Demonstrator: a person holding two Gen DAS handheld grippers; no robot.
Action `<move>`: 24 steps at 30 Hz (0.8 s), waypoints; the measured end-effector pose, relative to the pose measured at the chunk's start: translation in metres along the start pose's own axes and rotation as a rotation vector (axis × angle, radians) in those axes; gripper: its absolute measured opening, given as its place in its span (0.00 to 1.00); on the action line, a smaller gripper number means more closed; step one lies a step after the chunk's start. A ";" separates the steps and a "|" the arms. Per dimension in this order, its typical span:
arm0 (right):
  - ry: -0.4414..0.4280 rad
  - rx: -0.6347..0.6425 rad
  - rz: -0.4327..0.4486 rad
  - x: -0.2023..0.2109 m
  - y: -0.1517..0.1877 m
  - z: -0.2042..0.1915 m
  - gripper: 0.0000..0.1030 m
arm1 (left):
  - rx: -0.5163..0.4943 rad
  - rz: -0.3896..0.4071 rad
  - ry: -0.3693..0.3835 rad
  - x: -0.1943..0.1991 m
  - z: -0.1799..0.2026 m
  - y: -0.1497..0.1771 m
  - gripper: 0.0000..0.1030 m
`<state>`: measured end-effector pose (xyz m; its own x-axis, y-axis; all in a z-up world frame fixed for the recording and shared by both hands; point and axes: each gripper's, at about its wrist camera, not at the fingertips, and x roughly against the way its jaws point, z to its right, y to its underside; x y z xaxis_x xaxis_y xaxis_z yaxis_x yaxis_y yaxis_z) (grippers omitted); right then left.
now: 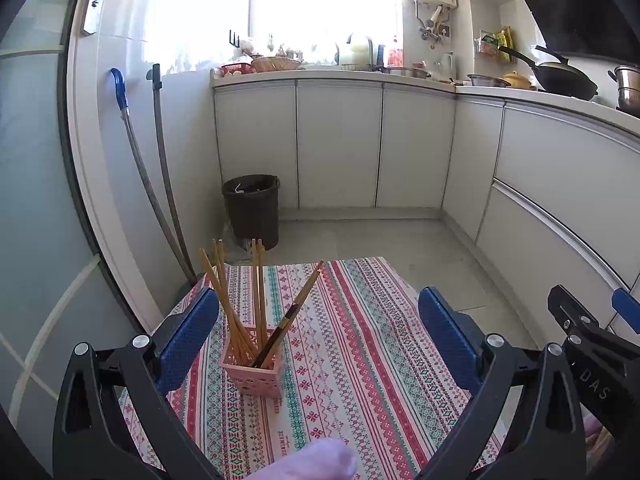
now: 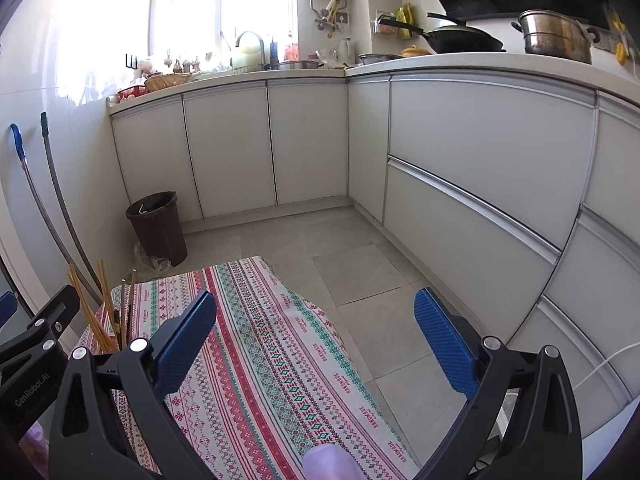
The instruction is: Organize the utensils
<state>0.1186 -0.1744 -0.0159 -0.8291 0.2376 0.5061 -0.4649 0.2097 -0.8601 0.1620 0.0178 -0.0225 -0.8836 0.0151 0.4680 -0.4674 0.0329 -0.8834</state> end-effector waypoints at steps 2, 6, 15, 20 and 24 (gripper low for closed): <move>-0.001 -0.001 -0.002 0.000 0.001 0.000 0.94 | 0.002 -0.002 -0.001 -0.001 -0.001 0.000 0.93; -0.002 -0.002 -0.006 -0.001 0.001 0.000 0.94 | 0.001 -0.005 -0.001 -0.002 -0.002 0.000 0.93; -0.003 -0.001 -0.010 -0.002 0.002 0.000 0.94 | 0.000 -0.006 -0.001 -0.002 -0.002 0.000 0.93; -0.002 0.000 -0.010 -0.002 0.002 0.000 0.94 | -0.003 -0.010 -0.005 -0.005 -0.003 0.002 0.93; -0.002 0.000 -0.012 -0.002 0.003 0.000 0.94 | -0.002 -0.009 -0.006 -0.006 -0.004 0.003 0.93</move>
<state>0.1192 -0.1744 -0.0193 -0.8243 0.2329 0.5161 -0.4747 0.2127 -0.8541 0.1657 0.0215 -0.0277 -0.8796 0.0092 0.4757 -0.4752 0.0348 -0.8792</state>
